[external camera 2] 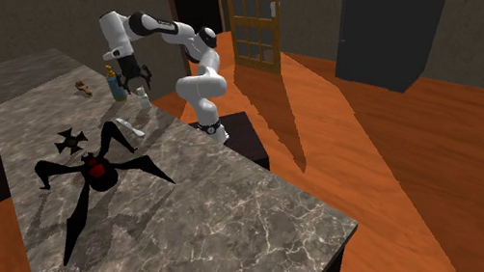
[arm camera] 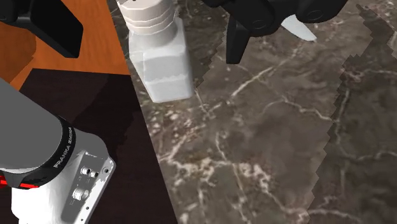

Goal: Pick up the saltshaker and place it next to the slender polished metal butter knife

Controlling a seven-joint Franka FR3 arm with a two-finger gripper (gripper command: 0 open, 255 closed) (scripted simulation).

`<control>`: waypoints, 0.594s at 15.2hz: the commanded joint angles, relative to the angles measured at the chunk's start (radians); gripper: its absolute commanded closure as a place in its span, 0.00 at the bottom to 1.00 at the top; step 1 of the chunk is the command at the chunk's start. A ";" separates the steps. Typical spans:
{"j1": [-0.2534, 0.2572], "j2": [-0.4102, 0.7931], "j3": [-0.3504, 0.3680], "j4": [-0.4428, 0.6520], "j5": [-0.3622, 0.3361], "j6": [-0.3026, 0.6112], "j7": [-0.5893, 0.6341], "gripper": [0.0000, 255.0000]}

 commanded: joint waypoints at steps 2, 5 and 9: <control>0.025 0.042 0.032 0.100 0.032 -0.055 -0.012 0.00; 0.025 0.042 0.032 0.100 0.032 -0.055 -0.012 0.00; 0.025 0.042 0.032 0.100 0.032 -0.055 -0.012 0.00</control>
